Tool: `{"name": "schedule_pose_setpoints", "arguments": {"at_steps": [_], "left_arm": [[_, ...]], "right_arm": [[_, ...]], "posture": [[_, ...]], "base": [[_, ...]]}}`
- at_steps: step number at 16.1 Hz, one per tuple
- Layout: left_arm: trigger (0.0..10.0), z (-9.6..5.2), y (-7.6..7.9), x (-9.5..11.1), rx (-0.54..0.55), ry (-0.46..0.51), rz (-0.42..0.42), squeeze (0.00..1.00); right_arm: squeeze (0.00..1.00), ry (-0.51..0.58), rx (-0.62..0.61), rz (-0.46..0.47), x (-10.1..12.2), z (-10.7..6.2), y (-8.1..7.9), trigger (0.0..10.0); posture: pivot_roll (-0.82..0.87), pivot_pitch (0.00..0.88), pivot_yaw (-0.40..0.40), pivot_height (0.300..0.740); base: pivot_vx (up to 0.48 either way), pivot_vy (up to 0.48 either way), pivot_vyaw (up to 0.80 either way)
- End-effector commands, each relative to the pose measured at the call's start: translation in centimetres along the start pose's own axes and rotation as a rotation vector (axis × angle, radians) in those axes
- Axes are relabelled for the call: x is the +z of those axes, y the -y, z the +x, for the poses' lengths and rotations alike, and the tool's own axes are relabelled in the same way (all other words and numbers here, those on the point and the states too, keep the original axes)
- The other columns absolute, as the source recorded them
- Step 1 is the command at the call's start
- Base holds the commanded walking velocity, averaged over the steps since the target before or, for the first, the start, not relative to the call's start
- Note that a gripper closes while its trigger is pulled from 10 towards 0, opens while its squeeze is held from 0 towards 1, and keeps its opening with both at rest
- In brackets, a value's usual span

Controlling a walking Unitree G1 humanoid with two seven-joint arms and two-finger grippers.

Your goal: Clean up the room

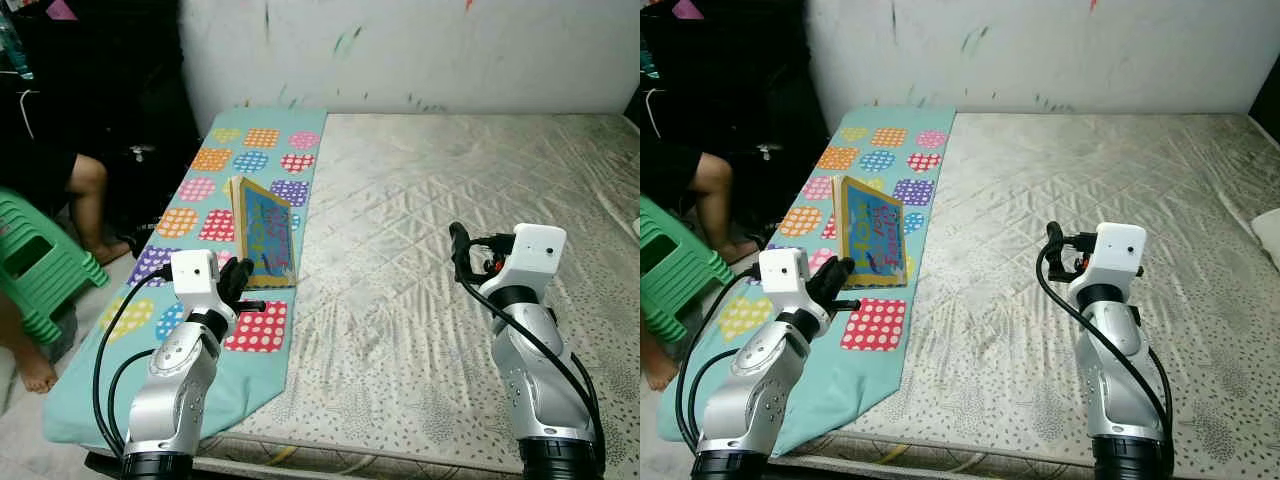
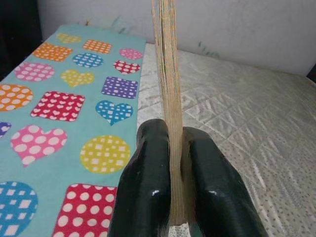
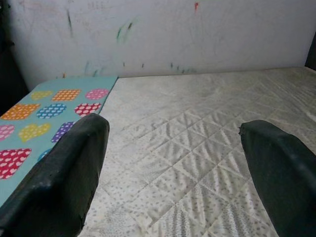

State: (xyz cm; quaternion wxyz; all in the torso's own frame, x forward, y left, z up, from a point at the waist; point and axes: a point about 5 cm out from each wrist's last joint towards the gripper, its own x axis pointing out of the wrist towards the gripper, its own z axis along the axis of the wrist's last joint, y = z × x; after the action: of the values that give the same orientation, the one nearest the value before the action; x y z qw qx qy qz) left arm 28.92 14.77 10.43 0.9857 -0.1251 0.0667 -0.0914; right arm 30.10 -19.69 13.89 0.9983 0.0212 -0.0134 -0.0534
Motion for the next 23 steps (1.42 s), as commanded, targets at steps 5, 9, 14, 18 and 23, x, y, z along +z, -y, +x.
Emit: {"name": "schedule_pose_setpoints", "arguments": {"at_steps": [5,9,14,18,23], "left_arm": [[10.0,0.24,0.22,1.06,-0.012,0.043,0.013,0.00],[10.0,0.25,0.28,1.05,-0.014,0.041,0.014,0.00],[10.0,0.21,0.31,1.04,-0.015,0.039,0.015,0.00],[10.0,0.19,0.30,1.18,-0.033,0.057,0.017,0.00],[10.0,-0.09,0.59,1.11,-0.078,0.056,0.011,0.00]], "right_arm": [[0.00,0.011,0.018,-0.001,0.25,0.26,-0.38,10.0],[0.00,0.013,0.019,-0.001,0.29,0.29,-0.41,10.0],[0.00,0.011,0.018,-0.003,0.21,0.21,-0.41,10.0],[0.00,0.009,0.017,-0.010,0.16,0.18,-0.33,10.0],[0.00,-0.003,0.016,-0.021,-0.09,-0.05,-0.14,10.0]], "posture": [[-0.24,0.000,0.053,0.740],[-0.24,0.000,0.053,0.740],[-0.24,0.000,0.054,0.740],[-0.24,0.000,0.055,0.740],[-0.25,0.000,0.057,0.740]], "base": [[-0.061,0.000,0.00],[-0.328,0.000,0.00],[-0.363,0.000,0.00],[-0.082,0.000,0.00],[0.000,0.000,-0.16]]}}
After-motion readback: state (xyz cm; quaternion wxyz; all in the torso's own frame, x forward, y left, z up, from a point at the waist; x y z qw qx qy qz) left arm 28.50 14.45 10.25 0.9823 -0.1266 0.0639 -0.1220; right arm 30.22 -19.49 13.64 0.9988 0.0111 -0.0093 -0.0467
